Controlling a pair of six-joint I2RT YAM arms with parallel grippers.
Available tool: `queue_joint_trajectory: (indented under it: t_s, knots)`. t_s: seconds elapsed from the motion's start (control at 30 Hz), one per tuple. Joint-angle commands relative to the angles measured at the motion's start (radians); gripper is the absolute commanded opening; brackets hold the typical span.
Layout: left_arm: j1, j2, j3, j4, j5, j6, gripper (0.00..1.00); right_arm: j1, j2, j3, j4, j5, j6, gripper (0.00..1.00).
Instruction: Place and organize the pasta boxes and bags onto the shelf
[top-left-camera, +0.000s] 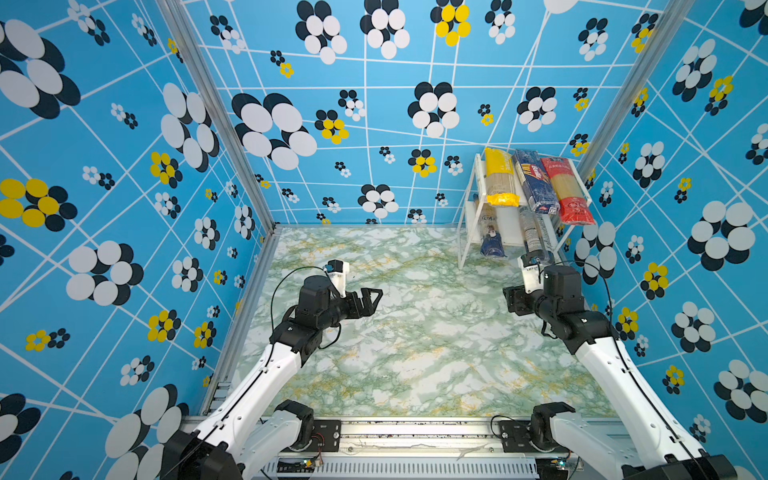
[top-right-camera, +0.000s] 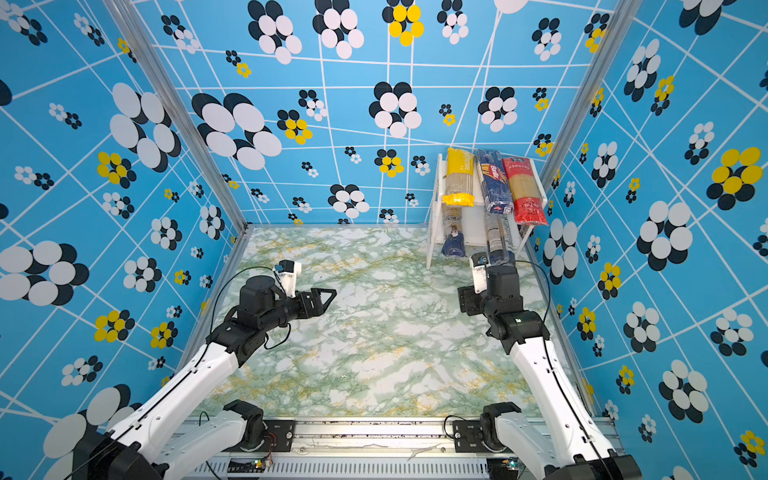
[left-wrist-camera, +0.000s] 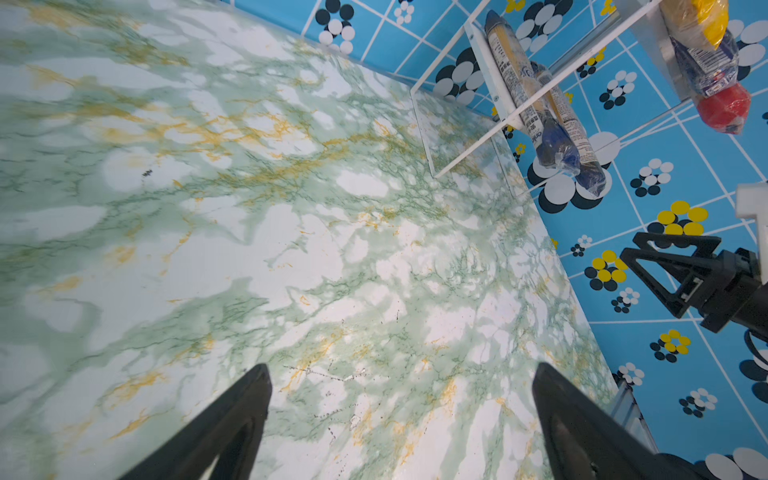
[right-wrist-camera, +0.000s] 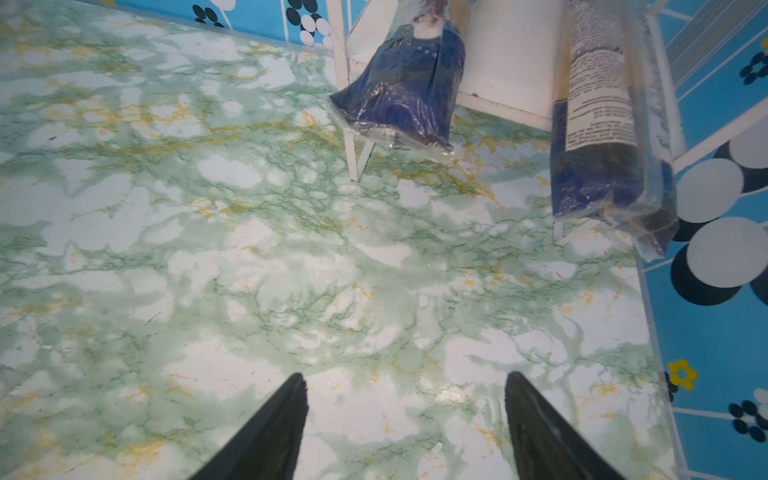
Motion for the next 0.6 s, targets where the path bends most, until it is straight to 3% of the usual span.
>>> queue_joint_trajectory:
  t_s: [0.0, 0.2, 0.57]
  knots:
    - [0.01, -0.05, -0.019, 0.054, -0.092, 0.058, 0.99, -0.008, -0.007, -0.049, 0.063, -0.11, 0.112, 0.78]
    - [0.011, -0.105, -0.039, 0.075, -0.169, 0.143, 0.99, -0.006, -0.004, -0.121, 0.155, -0.161, 0.179, 0.78]
    - [0.048, -0.071, -0.015, 0.065, -0.269, 0.29, 0.99, -0.017, -0.011, -0.226, 0.321, -0.071, 0.222, 0.79]
